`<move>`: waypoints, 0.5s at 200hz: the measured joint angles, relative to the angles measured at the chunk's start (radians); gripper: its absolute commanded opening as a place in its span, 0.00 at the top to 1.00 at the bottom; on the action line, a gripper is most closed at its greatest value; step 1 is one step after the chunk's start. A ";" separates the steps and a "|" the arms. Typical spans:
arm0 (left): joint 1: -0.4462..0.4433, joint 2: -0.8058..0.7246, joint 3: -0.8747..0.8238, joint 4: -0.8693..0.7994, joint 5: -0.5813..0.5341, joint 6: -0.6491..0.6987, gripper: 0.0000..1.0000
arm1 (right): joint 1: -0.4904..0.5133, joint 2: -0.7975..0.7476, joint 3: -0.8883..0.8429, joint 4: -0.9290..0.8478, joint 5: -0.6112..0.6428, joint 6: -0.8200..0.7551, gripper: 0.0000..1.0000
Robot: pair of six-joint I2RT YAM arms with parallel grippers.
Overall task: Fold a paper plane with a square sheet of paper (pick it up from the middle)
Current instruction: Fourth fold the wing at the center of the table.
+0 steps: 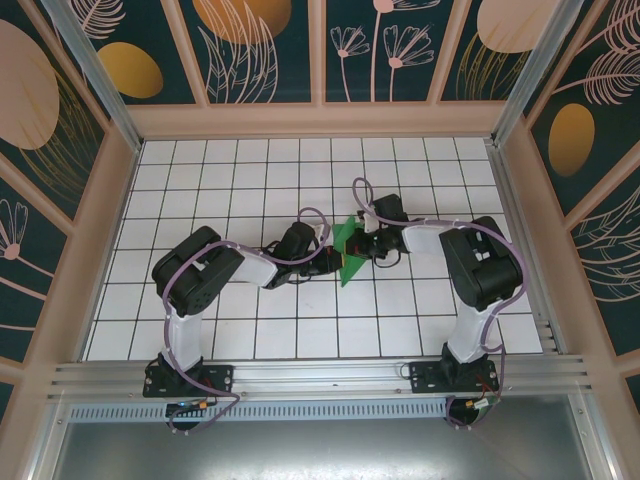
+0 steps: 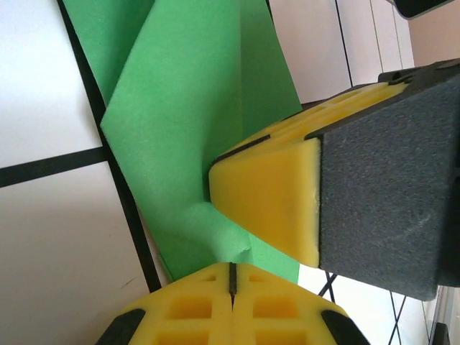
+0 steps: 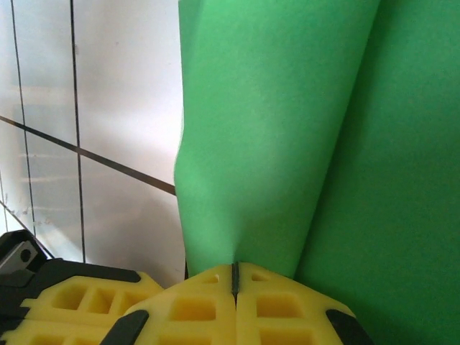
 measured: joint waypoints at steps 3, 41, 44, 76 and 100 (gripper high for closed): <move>0.000 0.000 0.001 -0.003 0.000 0.000 1.00 | 0.000 0.000 -0.002 0.000 0.002 0.000 1.00; -0.005 -0.021 0.002 -0.039 -0.027 0.016 1.00 | 0.003 -0.010 -0.020 0.010 0.023 0.018 1.00; -0.005 -0.026 0.000 -0.043 -0.032 0.017 0.99 | 0.004 -0.013 -0.024 0.012 0.027 0.029 1.00; -0.004 -0.091 -0.043 -0.087 -0.112 0.019 0.96 | 0.026 -0.061 -0.074 0.026 0.076 0.127 1.00; -0.003 -0.133 -0.070 -0.085 -0.161 0.008 0.95 | 0.061 -0.089 -0.103 0.037 0.112 0.220 1.00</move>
